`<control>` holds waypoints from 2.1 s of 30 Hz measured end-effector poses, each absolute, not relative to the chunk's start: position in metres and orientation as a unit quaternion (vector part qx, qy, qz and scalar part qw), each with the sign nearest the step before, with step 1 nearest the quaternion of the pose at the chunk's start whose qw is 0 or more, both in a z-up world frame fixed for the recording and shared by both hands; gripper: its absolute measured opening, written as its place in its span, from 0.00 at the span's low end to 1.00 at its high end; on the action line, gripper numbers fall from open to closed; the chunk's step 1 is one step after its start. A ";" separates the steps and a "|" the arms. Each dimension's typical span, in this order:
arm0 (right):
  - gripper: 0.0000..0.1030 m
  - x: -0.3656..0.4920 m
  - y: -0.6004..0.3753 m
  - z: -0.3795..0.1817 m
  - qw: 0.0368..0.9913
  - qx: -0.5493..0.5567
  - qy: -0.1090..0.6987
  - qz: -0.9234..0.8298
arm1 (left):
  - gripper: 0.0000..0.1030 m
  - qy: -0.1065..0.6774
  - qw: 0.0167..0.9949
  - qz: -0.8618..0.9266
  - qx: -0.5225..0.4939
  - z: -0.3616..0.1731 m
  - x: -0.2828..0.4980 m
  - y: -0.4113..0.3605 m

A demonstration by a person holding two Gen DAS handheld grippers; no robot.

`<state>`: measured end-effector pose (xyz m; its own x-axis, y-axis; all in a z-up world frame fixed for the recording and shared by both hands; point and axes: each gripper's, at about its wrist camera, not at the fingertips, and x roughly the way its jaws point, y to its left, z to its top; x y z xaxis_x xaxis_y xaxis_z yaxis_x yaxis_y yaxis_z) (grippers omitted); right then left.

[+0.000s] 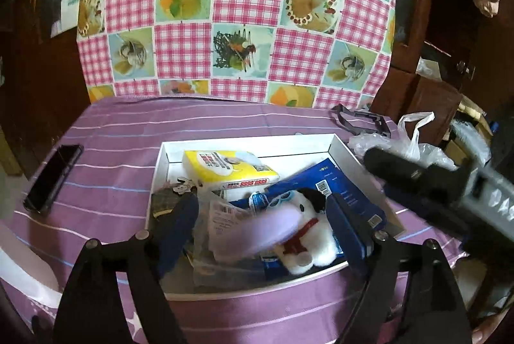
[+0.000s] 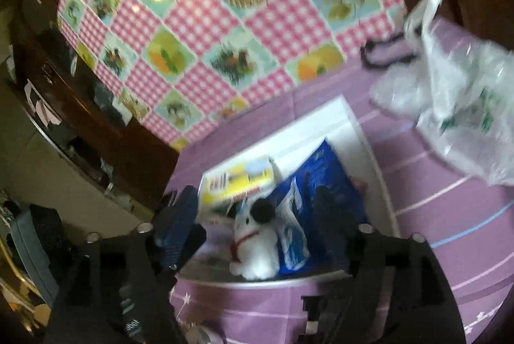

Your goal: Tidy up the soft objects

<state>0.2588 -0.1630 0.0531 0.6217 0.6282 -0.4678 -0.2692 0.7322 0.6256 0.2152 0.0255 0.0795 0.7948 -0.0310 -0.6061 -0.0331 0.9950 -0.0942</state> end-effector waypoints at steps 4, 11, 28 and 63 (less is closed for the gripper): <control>0.78 0.254 -0.164 0.064 0.877 0.233 0.341 0.247 | 0.80 0.311 0.948 0.013 -0.062 0.082 0.214 0.031; 0.78 0.210 -0.159 0.100 0.912 0.155 0.291 0.244 | 0.82 0.208 0.969 0.130 0.013 0.111 0.149 0.015; 0.80 0.152 -0.153 0.084 0.874 0.071 0.392 0.279 | 0.82 0.300 0.947 0.035 -0.107 0.080 0.085 0.067; 0.26 0.228 -0.091 0.070 0.845 0.057 0.466 0.255 | 0.81 0.318 0.942 0.027 -0.104 0.066 0.130 0.081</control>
